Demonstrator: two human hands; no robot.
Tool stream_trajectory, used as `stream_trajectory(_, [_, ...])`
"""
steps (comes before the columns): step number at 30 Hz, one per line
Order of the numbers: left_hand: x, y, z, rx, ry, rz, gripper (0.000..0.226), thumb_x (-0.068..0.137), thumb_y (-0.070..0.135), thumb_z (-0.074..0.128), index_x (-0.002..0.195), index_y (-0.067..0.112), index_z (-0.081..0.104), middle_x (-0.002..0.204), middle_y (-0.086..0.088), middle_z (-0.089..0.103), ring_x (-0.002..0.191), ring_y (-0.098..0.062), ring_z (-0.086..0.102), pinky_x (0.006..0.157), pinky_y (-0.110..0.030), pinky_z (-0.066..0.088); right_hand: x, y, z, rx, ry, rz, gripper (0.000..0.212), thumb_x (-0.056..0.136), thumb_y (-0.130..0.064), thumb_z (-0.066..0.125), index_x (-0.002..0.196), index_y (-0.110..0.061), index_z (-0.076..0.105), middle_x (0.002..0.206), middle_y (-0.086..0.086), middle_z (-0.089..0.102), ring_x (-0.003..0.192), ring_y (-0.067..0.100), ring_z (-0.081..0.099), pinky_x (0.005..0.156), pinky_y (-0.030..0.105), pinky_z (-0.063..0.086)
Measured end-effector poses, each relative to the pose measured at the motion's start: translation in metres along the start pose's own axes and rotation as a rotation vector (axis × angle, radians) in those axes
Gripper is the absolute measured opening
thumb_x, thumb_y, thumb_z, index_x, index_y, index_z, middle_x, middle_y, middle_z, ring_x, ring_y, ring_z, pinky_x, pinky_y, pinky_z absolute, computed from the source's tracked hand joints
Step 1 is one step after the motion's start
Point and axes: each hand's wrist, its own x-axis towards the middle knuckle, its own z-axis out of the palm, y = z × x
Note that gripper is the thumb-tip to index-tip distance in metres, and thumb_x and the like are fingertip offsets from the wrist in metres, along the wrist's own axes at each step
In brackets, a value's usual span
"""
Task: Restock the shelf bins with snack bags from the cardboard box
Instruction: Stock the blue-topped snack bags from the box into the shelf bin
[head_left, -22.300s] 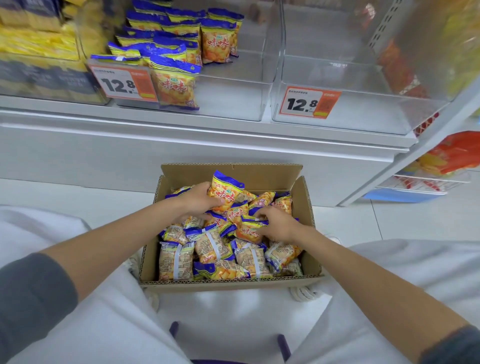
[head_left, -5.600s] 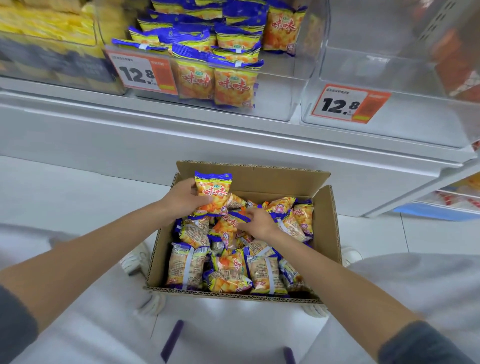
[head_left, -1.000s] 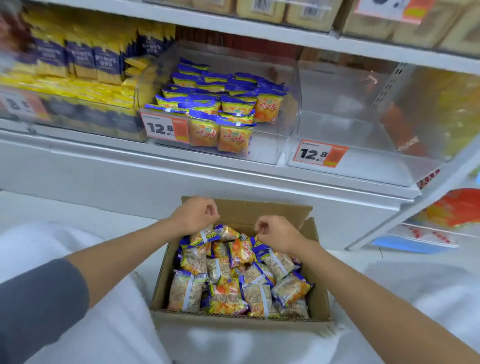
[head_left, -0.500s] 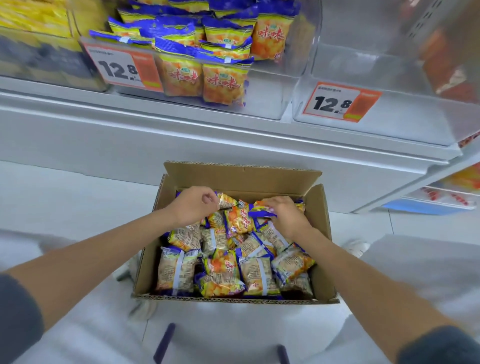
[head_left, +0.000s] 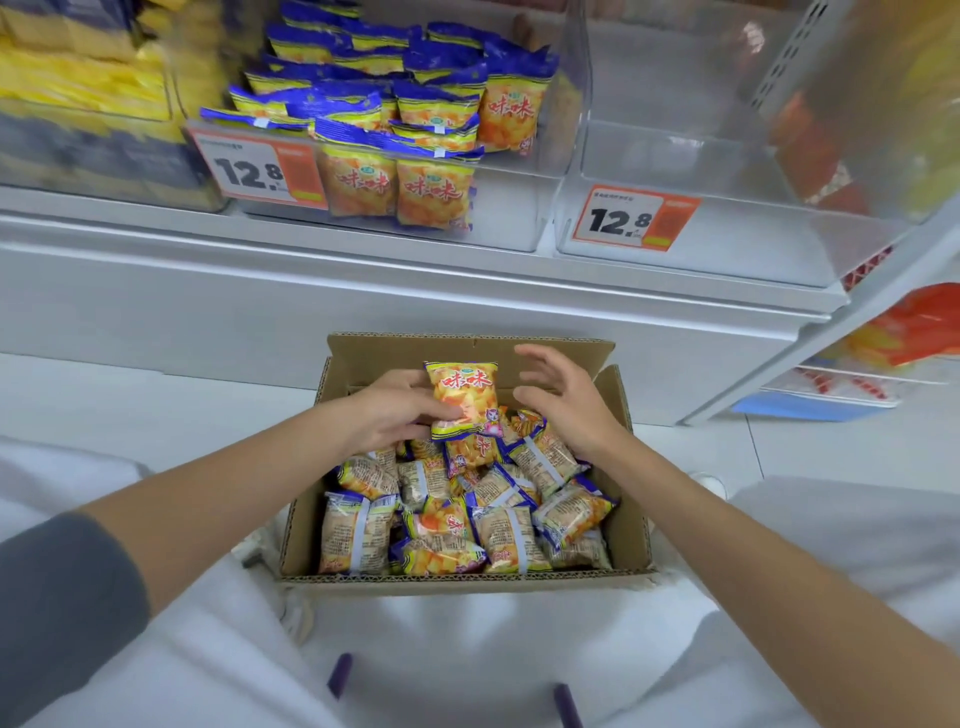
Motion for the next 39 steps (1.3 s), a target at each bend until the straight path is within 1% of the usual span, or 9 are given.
stream_trajectory(8, [0.016, -0.023, -0.015, 0.288, 0.185, 0.142, 0.056, 0.080, -0.002, 0.074, 0.130, 0.008, 0.050, 0.119, -0.008, 0.064, 0.094, -0.013, 0.063, 0.078, -0.027, 0.050, 0.033, 0.085, 0.025, -0.337, -0.334, 0.228, 0.060, 0.087, -0.022, 0.070, 0.142, -0.028, 0.047, 0.132, 0.023, 0.056, 0.088, 0.023, 0.065, 0.079, 0.028, 0.051])
stream_trajectory(11, [0.018, -0.026, -0.016, 0.292, 0.174, 0.146, 0.054, 0.081, -0.003, 0.072, 0.129, 0.010, 0.050, 0.115, -0.003, 0.062, 0.088, 0.001, 0.056, 0.068, -0.017, 0.045, 0.045, 0.100, 0.047, -0.330, -0.381, 0.208, 0.075, 0.089, -0.023, 0.069, 0.152, -0.023, 0.029, 0.153, 0.009, 0.037, 0.127, 0.018, 0.050, 0.104, 0.027, 0.039])
stream_trajectory(14, [0.020, -0.031, -0.018, 0.272, 0.183, 0.137, 0.059, 0.081, -0.002, 0.073, 0.133, 0.011, 0.049, 0.120, -0.004, 0.062, 0.105, -0.014, 0.059, 0.084, -0.029, 0.048, 0.057, 0.115, 0.066, -0.445, -0.342, 0.212, 0.085, 0.093, -0.025, 0.065, 0.156, -0.018, 0.009, 0.159, 0.005, 0.024, 0.148, 0.026, 0.015, 0.117, 0.038, 0.024])
stream_trajectory(20, [0.021, -0.038, -0.023, 0.285, 0.207, 0.144, 0.049, 0.082, 0.005, 0.075, 0.126, 0.016, 0.055, 0.119, -0.003, 0.065, 0.111, -0.019, 0.060, 0.098, -0.044, 0.050, 0.065, 0.124, 0.075, -0.796, -0.307, 0.144, 0.062, 0.088, -0.029, 0.068, 0.141, -0.011, 0.042, 0.132, 0.015, 0.048, 0.127, 0.036, 0.039, 0.101, 0.039, 0.033])
stream_trajectory(22, [0.019, -0.037, -0.022, 0.264, 0.216, 0.162, 0.048, 0.083, 0.004, 0.073, 0.125, 0.017, 0.053, 0.118, -0.002, 0.065, 0.108, -0.018, 0.063, 0.092, -0.037, 0.052, 0.060, 0.123, 0.076, -0.740, -0.313, 0.117, 0.062, 0.086, -0.024, 0.070, 0.141, -0.020, 0.041, 0.125, 0.012, 0.051, 0.121, 0.034, 0.042, 0.097, 0.040, 0.034])
stream_trajectory(25, [0.016, -0.034, -0.020, 0.205, 0.202, 0.181, 0.048, 0.087, 0.001, 0.068, 0.129, 0.014, 0.049, 0.119, -0.004, 0.064, 0.100, -0.013, 0.065, 0.087, -0.030, 0.052, 0.050, 0.117, 0.075, -0.525, -0.347, 0.101, 0.056, 0.086, -0.009, 0.069, 0.131, -0.022, 0.038, 0.082, 0.005, 0.049, 0.081, 0.028, 0.053, 0.060, 0.032, 0.036])
stream_trajectory(27, [0.013, -0.030, -0.020, 0.203, 0.195, 0.193, 0.050, 0.089, 0.003, 0.065, 0.133, 0.015, 0.045, 0.119, -0.004, 0.062, 0.104, -0.017, 0.064, 0.091, -0.038, 0.054, 0.045, 0.106, 0.068, -0.389, -0.331, 0.148, 0.059, 0.085, -0.005, 0.071, 0.129, -0.021, 0.035, 0.089, -0.004, 0.045, 0.070, 0.018, 0.053, 0.049, 0.025, 0.035])
stream_trajectory(33, [0.001, -0.007, -0.015, 0.178, 0.114, 0.221, 0.058, 0.095, 0.004, 0.056, 0.144, 0.023, 0.031, 0.131, -0.001, 0.050, 0.117, -0.021, 0.055, 0.074, -0.031, 0.058, 0.055, 0.024, -0.015, -0.224, -0.351, 0.170, 0.050, 0.076, -0.002, 0.079, 0.120, -0.014, 0.058, 0.100, -0.001, 0.066, 0.085, 0.012, 0.065, 0.076, 0.031, 0.052])
stream_trajectory(39, [-0.031, 0.025, 0.002, 0.063, -0.145, 0.217, 0.064, 0.085, 0.020, 0.071, 0.138, 0.022, 0.035, 0.118, 0.001, 0.063, 0.105, -0.013, 0.064, 0.089, -0.031, 0.054, 0.035, -0.057, -0.028, -0.268, -0.351, -0.001, 0.052, 0.075, -0.007, 0.081, 0.122, -0.015, 0.060, 0.113, 0.003, 0.067, 0.100, 0.015, 0.064, 0.091, 0.030, 0.051])
